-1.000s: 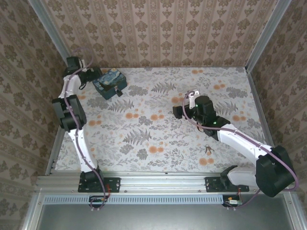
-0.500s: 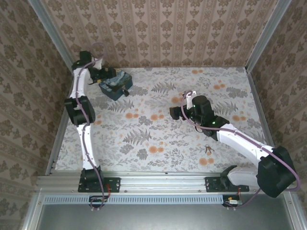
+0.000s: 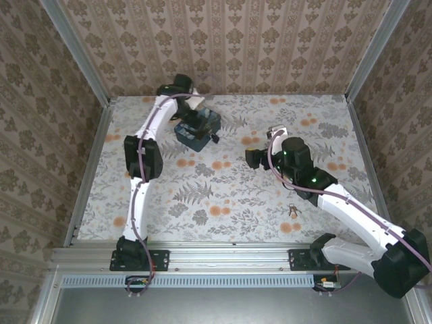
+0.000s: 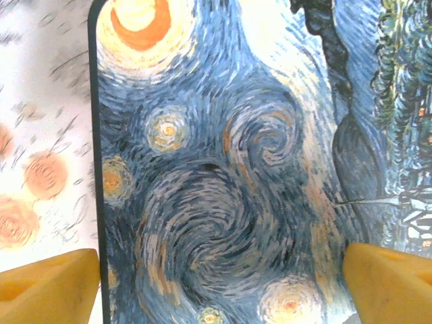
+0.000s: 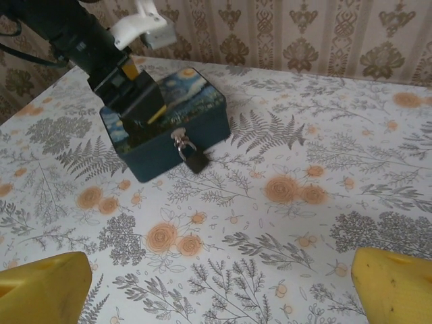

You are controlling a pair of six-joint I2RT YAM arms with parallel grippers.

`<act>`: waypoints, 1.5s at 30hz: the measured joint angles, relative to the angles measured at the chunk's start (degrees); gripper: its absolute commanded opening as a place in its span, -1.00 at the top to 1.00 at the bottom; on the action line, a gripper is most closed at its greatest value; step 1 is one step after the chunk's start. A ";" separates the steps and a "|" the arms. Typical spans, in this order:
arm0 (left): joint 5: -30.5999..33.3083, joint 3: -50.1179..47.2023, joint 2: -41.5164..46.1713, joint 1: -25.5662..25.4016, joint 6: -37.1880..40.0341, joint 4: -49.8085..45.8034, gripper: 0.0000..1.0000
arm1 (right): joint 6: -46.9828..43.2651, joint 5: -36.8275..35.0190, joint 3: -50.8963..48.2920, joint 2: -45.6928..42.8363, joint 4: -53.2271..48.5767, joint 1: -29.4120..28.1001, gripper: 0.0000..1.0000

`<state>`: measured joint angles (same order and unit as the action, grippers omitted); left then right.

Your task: Unlock the padlock with the key

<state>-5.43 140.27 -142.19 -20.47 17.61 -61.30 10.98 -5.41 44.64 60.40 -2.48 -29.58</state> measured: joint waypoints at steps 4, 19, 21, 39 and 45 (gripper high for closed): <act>0.63 -5.16 3.10 -3.34 4.57 0.28 -0.76 | 0.72 -1.84 -0.37 -0.94 -1.51 0.00 -1.00; -2.32 -25.00 15.26 -17.16 7.61 7.43 -0.87 | 7.30 -7.91 -3.34 -1.20 -5.22 3.19 -1.00; -2.64 -26.91 16.98 -16.15 3.19 10.01 -0.88 | 8.09 -7.45 -4.31 -1.20 -5.14 4.46 -1.00; -14.62 -75.91 44.35 -11.28 -49.62 43.95 -0.83 | 9.81 26.62 15.08 39.89 10.29 17.57 -1.00; -16.65 -74.05 38.95 -10.40 -53.75 51.76 -0.82 | 10.54 36.79 21.57 47.76 14.36 17.70 -0.96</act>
<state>-22.09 66.22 -103.24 -30.87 -36.14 -9.54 21.52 31.38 66.22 108.16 11.88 -11.88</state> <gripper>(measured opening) 0.912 0.991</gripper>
